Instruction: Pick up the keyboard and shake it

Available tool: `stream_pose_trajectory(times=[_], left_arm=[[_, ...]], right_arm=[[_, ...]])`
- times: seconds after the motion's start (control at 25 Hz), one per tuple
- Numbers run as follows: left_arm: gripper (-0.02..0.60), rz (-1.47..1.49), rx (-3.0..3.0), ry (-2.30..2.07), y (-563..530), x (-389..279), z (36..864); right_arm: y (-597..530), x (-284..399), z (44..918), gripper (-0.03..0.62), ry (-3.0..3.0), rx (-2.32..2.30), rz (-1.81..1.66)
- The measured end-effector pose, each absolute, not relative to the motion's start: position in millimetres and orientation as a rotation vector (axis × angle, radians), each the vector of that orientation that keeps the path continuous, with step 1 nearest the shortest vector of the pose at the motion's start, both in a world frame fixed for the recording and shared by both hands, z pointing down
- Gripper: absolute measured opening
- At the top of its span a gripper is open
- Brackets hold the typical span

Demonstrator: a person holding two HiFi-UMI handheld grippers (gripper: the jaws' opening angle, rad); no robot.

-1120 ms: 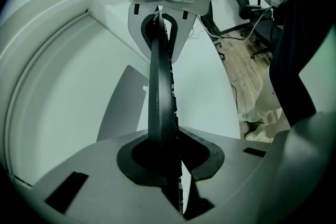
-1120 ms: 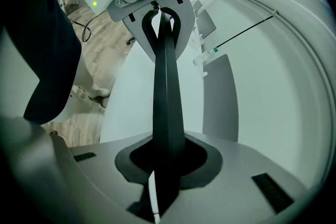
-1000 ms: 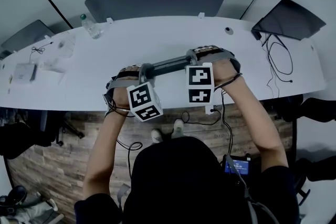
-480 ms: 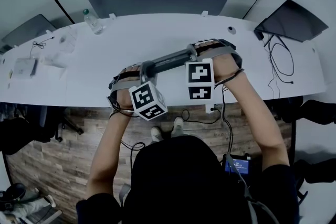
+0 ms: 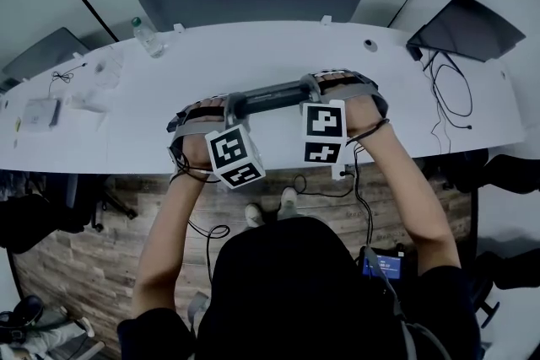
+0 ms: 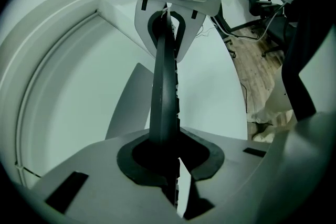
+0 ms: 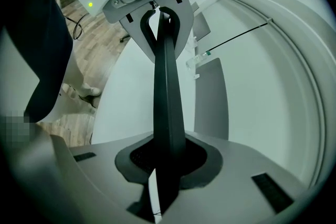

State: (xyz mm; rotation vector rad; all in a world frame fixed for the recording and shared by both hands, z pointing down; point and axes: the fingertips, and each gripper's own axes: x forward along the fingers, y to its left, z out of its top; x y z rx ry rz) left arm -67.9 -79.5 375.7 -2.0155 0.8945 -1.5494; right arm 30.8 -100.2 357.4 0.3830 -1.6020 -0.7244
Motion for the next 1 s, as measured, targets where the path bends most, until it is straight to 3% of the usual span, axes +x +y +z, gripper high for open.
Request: stream_pose_trajectory(times=[1.0], left_arm=[[0.084, -1.723, -1.763, 0.525, -92.3, -81.2, 361.0]], right_arm=[[-89.5, 20.2, 378.8, 0.081, -1.804, 0.702, -0.541]])
